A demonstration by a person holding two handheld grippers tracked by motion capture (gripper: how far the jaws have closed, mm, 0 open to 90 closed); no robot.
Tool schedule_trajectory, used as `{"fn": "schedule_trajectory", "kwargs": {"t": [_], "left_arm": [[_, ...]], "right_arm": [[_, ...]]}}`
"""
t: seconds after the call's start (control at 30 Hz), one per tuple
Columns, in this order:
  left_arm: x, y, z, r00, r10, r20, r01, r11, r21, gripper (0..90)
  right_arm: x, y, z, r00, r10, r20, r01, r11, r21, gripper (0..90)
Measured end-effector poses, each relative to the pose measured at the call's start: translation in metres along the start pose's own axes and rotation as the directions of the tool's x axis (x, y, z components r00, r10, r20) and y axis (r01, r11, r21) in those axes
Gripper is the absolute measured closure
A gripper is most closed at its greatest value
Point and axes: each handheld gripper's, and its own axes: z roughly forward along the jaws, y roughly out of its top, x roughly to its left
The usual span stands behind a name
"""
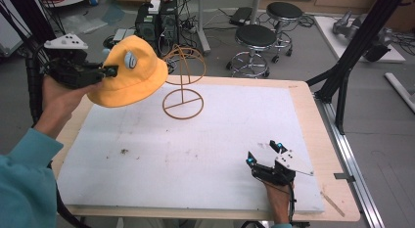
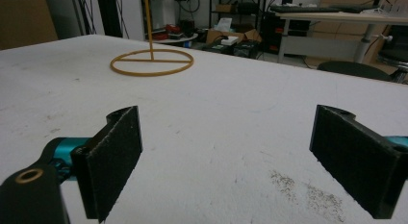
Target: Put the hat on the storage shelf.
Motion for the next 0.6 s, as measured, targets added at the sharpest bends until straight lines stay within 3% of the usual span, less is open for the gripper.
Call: {"fn": "schedule_trajectory", "kwargs": {"t": [0.3, 0.47, 0.6], "left_arm": [[0.006, 0.027, 0.016, 0.9997, -0.011, -0.02, 0.011, 0.9996, -0.025, 86.8], [0.008, 0.043, 0.032, 0.9994, -0.019, -0.029, 0.018, 0.9992, -0.036, 86.8], [0.004, 0.055, 0.047, 0.9998, -0.016, -0.013, 0.016, 0.9991, -0.038, 86.8]], "right_arm": [[0.0, 0.0, 0.0, 1.0, -0.001, -0.003, 0.001, 1.0, 0.004, 10.1], [0.0, 0.0, 0.0, 1.0, -0.002, 0.001, 0.002, 1.0, 0.005, 10.1], [0.0, 0.0, 0.0, 1.0, 0.004, 0.002, -0.004, 1.0, 0.005, 10.1]]}}
